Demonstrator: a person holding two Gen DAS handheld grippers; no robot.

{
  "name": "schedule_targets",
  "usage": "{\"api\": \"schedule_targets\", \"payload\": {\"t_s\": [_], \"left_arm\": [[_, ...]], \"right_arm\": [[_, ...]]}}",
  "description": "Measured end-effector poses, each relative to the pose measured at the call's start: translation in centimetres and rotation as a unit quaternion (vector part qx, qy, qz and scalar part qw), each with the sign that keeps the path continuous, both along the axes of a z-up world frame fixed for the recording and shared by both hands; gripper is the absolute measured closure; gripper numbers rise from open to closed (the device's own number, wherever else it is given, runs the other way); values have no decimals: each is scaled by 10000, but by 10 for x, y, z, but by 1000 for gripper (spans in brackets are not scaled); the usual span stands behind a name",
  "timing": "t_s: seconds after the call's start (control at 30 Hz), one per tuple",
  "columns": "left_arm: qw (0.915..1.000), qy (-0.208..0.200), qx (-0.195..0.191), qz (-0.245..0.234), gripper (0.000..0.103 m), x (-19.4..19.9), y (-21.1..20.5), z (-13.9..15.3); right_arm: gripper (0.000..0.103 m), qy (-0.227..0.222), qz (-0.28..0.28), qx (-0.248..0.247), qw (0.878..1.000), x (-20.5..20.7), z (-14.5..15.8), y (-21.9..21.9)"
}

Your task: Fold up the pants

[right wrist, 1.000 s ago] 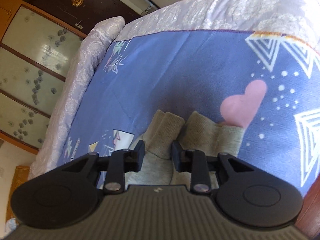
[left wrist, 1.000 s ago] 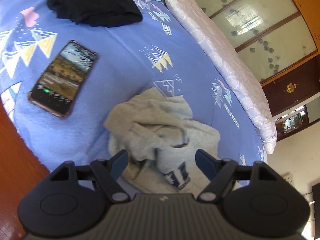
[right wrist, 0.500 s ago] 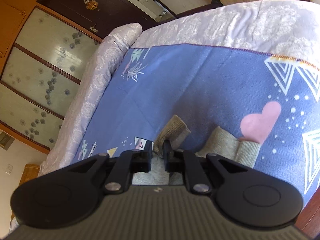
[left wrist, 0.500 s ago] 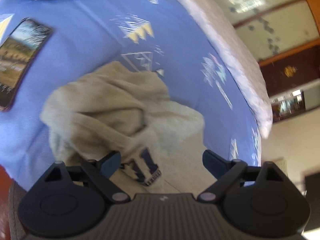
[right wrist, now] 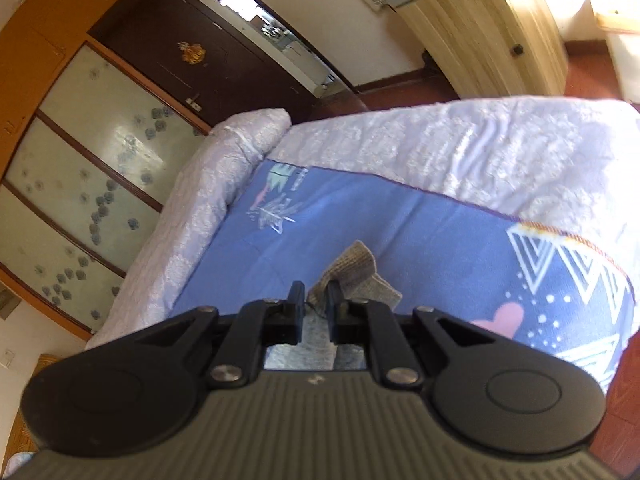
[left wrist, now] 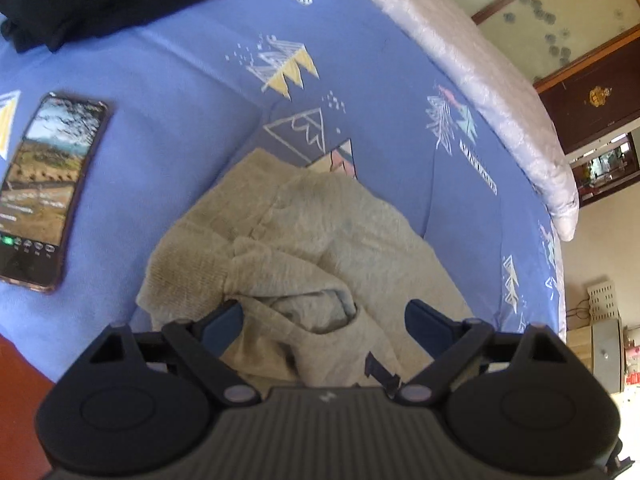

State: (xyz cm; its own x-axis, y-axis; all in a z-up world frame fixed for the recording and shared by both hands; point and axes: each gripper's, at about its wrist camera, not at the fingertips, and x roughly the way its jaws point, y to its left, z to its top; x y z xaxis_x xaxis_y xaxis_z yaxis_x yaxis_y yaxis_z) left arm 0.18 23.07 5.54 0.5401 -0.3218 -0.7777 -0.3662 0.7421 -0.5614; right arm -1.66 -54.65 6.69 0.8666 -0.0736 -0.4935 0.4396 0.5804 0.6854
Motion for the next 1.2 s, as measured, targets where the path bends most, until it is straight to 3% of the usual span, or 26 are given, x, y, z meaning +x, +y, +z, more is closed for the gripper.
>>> {"api": "schedule_targets", "payload": {"t_s": [0.1,0.23,0.33,0.43,0.5,0.57,0.63,0.73,0.8,0.9,0.97,1.0,1.07,1.13,1.2], "left_arm": [[9998,166,14,-128,12,8,-5,-10],[9961,794,19,-372,12,32,-15,-27],[9935,1092,204,-244,18,46,-21,-38],[9906,1295,452,-1,48,54,-23,-45],[9877,1396,703,71,86,56,-23,-44],[9895,1343,531,86,90,56,-17,-39],[9945,928,477,123,90,53,-10,-16],[9989,-284,307,197,90,37,4,34],[9937,-1083,254,144,90,18,11,61],[9839,-1725,473,55,86,-15,11,65],[9820,-1751,705,35,77,-37,9,39],[9839,-1557,872,112,68,-44,7,21],[9903,-845,1085,195,66,-52,5,-19],[9967,-64,765,253,67,-58,13,-59],[9980,-240,294,513,64,-72,26,-61]], "right_arm": [[89,158,-121,87,9998,-9,-18,-2],[89,308,-239,180,9991,-23,-30,-2],[89,245,-326,299,9987,-32,-33,-5],[89,269,-368,314,9985,-37,-34,-6],[89,274,-391,347,9983,-39,-35,-8],[89,242,-403,381,9982,-39,-35,-10],[89,209,-401,392,9982,-39,-33,-10],[89,114,-369,360,9986,-40,-28,-9],[89,-95,-377,440,9983,-46,-25,-10],[89,-515,-535,691,9948,-68,-28,-16],[89,-561,-769,863,9917,-85,-42,-21],[89,-461,-914,970,9900,-93,-52,-24],[89,-91,-1148,1147,9867,-103,-74,-30],[88,191,-1277,1239,9839,-110,-90,-34],[86,237,-1354,1374,9809,-115,-96,-34]]}}
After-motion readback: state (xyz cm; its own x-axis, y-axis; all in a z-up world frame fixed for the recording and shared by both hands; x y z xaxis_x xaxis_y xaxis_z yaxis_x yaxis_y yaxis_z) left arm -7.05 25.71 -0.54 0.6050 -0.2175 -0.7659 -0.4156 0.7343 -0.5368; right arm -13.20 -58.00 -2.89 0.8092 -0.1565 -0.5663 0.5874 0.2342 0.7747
